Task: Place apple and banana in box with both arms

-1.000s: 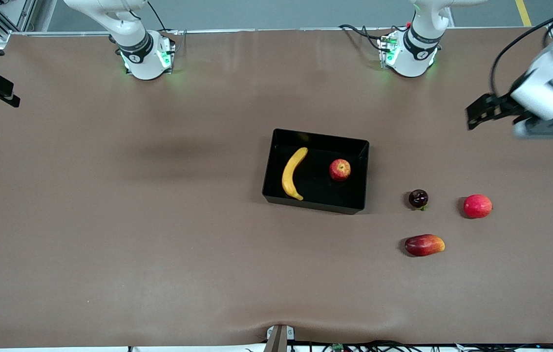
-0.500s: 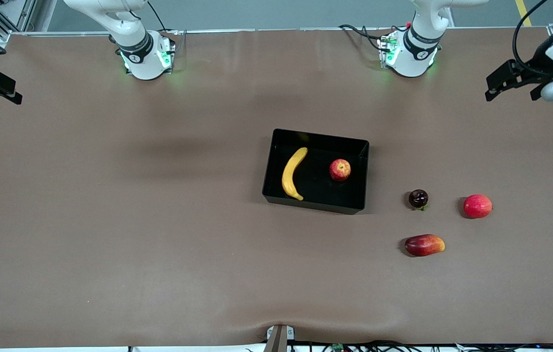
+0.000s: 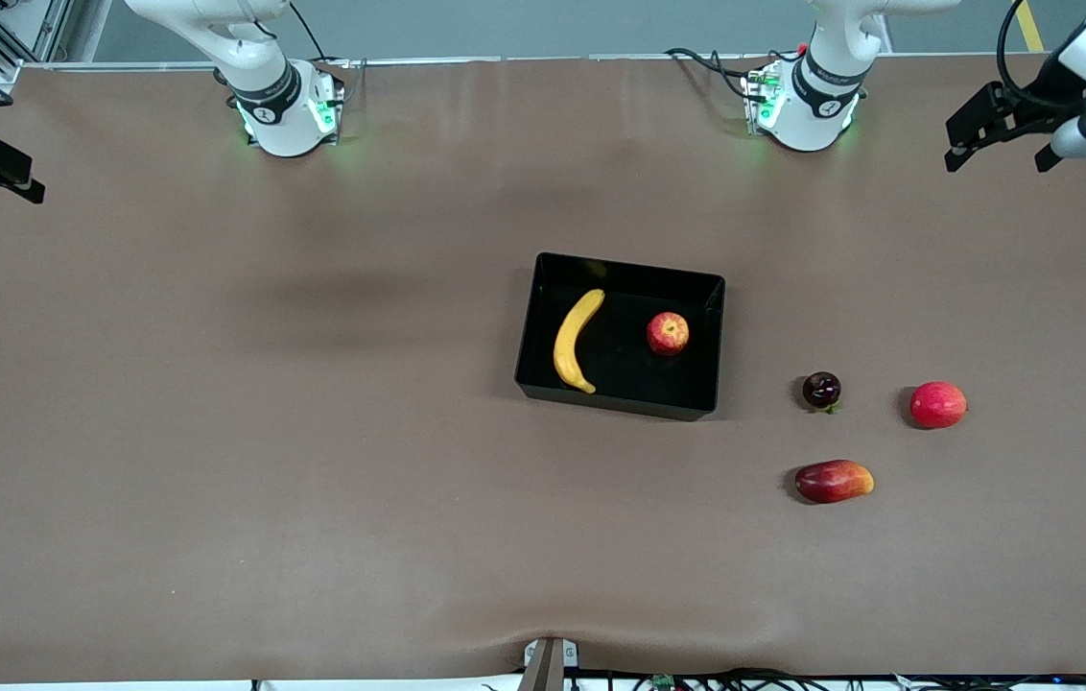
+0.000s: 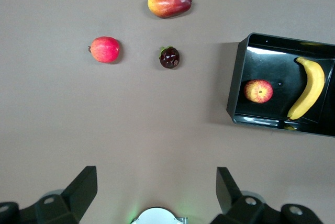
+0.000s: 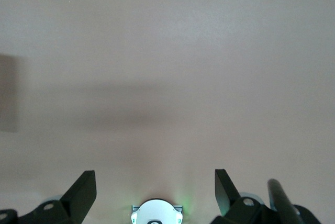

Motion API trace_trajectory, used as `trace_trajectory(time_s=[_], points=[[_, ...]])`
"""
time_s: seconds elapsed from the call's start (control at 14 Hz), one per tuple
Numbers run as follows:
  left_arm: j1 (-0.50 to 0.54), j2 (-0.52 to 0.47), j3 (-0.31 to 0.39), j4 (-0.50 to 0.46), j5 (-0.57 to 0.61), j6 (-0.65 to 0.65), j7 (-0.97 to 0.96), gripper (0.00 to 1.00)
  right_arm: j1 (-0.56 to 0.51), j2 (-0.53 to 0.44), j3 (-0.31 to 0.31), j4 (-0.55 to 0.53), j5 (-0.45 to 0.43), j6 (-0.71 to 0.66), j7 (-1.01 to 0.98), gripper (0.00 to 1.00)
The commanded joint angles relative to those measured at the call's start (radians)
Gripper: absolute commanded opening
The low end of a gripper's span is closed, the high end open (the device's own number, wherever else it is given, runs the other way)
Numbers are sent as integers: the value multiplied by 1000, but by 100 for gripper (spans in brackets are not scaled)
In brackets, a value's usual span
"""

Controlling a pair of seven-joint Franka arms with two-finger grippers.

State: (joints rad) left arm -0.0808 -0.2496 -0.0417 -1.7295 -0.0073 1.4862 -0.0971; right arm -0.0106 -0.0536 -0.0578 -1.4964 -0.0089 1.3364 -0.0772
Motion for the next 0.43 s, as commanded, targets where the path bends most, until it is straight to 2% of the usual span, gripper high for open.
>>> trace_trajectory(time_s=[0.0,0.36], points=[[-4,-28,6,-22,-6,16,11,100,-6,4,6,12,-5,-14,-3,100],[-14,-11,3,-2,33,17,10,100,-6,6,6,13,-3,-13,-3,100]])
